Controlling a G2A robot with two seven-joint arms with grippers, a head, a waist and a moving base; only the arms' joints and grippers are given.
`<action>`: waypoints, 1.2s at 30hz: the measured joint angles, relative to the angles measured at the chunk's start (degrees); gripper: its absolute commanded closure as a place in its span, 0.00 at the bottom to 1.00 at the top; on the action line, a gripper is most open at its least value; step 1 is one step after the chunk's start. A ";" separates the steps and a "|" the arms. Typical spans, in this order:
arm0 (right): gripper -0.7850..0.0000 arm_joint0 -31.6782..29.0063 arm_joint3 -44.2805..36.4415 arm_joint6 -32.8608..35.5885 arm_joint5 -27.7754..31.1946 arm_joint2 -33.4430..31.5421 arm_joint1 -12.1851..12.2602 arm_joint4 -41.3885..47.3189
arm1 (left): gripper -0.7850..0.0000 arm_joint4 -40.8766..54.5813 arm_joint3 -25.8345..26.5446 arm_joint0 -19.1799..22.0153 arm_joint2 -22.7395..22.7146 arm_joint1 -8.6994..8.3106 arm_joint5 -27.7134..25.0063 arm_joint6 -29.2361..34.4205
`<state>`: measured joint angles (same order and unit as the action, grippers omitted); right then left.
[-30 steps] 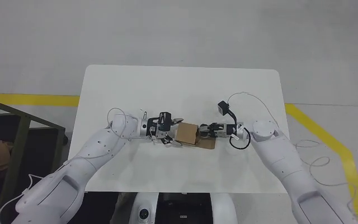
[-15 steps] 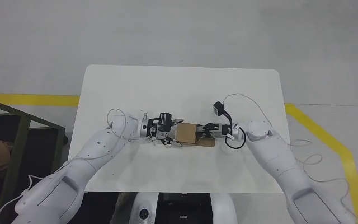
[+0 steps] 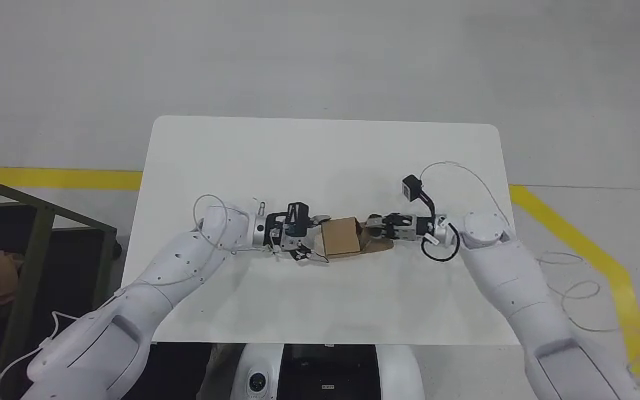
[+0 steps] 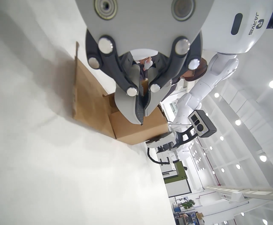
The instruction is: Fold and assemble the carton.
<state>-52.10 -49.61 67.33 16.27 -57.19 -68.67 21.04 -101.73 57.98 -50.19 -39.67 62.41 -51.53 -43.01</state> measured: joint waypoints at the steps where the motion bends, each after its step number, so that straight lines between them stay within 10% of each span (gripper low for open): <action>1: 1.00 -0.75 -0.93 -0.08 -0.40 -0.94 0.48 -0.39 | 0.22 0.05 -0.05 -0.01 0.01 -0.01 0.00 -0.01; 14: 1.00 -9.41 -13.66 -0.12 -8.63 -5.93 3.56 -3.19 | 0.26 0.45 -0.29 0.06 0.23 -0.05 0.18 -0.10; 36: 1.00 -0.18 -1.22 1.93 -3.65 4.85 -1.21 0.45 | 0.29 -0.09 0.05 0.61 1.31 -0.04 -0.56 -0.44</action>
<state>-52.28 -50.83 69.27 12.62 -52.33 -69.89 21.48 -101.83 58.04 -49.57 -38.36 62.37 -52.10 -43.45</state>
